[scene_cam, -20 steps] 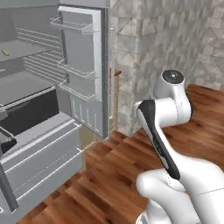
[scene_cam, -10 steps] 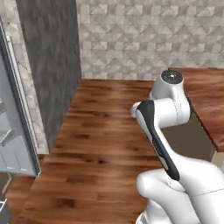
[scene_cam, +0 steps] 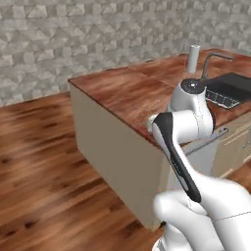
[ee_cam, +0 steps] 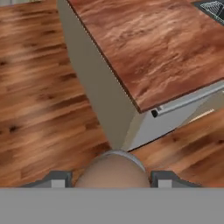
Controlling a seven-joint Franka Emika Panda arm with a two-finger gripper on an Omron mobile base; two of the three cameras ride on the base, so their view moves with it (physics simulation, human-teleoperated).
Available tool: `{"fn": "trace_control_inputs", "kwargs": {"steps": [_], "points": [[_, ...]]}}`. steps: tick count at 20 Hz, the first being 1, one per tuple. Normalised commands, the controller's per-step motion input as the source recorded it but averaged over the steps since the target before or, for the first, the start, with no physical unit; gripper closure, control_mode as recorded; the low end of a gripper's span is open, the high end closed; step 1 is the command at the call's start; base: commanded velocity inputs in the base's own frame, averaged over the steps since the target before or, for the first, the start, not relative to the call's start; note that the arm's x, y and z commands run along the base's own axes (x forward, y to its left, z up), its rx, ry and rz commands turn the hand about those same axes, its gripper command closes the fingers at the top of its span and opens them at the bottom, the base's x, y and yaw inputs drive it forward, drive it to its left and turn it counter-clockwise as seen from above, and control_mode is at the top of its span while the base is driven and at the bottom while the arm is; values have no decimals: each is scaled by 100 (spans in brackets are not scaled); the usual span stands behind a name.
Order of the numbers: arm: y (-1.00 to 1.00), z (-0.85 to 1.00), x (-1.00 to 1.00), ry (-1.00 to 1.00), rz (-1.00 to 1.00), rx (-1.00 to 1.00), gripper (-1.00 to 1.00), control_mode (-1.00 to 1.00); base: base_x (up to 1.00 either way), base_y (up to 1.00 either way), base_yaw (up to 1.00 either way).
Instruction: Pick the egg and butter from the fridge and place them by the bowl for mixing.
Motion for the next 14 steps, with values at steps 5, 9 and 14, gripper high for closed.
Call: {"fn": "trace_control_inputs", "kwargs": {"steps": [5, 9, 14], "points": [[0, 0, 0, 0, 0, 0, 100, 100, 0, 11, -96], [0, 0, 0, 0, 0, 0, 100, 100, 9, 16, -91], [0, 0, 0, 0, 0, 0, 100, 100, 17, 18, -88]]}}
